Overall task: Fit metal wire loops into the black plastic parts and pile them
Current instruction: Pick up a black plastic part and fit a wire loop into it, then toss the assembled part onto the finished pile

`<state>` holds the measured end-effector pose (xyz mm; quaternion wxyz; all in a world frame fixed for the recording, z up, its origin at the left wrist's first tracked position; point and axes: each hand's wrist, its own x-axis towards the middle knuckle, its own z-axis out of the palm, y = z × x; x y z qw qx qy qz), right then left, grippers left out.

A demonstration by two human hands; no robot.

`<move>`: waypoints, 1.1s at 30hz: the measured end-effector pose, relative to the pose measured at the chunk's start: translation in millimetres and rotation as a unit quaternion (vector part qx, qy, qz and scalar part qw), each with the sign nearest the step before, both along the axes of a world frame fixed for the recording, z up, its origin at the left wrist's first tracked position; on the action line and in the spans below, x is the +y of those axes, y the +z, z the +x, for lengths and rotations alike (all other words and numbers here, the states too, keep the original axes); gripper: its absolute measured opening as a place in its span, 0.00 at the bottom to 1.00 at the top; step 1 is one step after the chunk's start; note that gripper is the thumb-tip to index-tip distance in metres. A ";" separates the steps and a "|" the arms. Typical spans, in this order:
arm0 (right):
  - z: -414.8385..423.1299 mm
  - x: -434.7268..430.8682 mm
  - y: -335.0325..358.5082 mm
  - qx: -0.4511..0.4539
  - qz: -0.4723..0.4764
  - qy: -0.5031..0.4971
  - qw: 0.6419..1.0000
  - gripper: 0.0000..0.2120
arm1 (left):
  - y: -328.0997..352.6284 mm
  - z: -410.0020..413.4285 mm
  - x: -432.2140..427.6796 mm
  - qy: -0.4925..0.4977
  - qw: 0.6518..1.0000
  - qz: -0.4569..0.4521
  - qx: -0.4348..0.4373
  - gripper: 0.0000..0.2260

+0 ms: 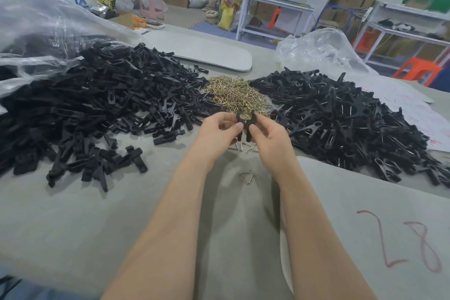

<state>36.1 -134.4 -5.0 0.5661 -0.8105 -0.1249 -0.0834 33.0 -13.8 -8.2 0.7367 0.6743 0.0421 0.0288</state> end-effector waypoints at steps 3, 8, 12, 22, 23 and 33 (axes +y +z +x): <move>0.8 -0.1 -0.5 0.006 0.004 -0.020 1.000 0.18 | -0.2 -0.7 1.0 -0.001 1.000 -0.002 -0.009 0.07; 0.7 -0.9 -0.3 -0.009 0.018 -0.038 0.999 0.12 | 0.5 -2.2 1.7 -0.007 1.000 -0.003 -0.015 0.06; 1.9 -2.4 0.5 -0.020 0.023 -0.043 0.999 0.13 | 1.0 -1.8 1.7 -0.011 1.000 -0.009 -0.012 0.04; 0.7 -1.6 -0.4 -0.006 0.018 -0.047 0.999 0.13 | 1.7 -3.3 3.1 -0.012 1.000 0.003 -0.015 0.04; 0.4 -1.3 -0.3 -0.008 0.019 -0.047 0.999 0.13 | 1.6 -3.1 3.5 -0.012 1.000 0.001 -0.013 0.04; 0.8 5.6 -4.8 0.017 0.030 -0.033 0.999 0.15 | 3.9 -1.4 4.0 0.061 0.991 0.115 -0.011 0.03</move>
